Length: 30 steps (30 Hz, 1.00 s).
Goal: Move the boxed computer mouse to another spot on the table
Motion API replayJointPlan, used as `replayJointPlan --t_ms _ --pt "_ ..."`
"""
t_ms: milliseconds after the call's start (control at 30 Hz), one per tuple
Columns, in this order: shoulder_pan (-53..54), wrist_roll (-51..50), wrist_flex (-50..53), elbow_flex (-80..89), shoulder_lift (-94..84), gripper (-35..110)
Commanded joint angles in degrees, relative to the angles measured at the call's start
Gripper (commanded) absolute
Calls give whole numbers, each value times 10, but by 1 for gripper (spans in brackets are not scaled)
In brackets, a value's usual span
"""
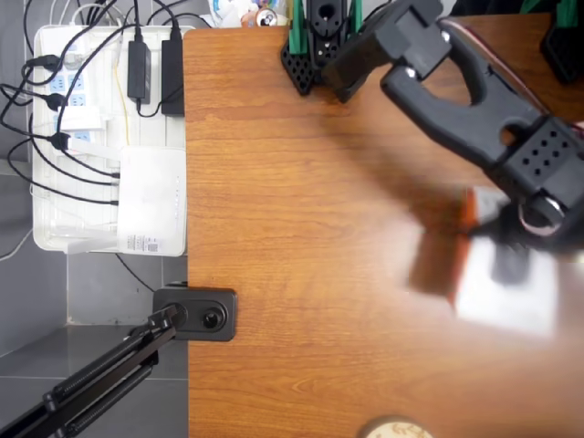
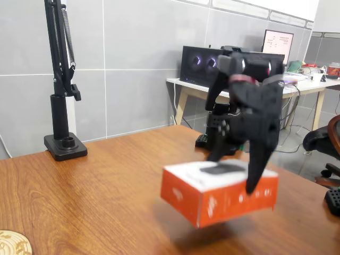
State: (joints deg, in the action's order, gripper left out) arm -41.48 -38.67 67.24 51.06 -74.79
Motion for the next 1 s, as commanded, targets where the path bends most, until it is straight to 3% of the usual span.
replayJointPlan --t_ms 0,133,267,400,667,967 --pt "73 103 28 -239 7 0" --pt "214 298 -79 -55 -167 0" --pt "367 308 -121 276 -390 0" --pt "478 309 -95 465 -495 1" --pt "502 314 -111 701 -532 1" --pt "511 302 -161 702 -359 1"
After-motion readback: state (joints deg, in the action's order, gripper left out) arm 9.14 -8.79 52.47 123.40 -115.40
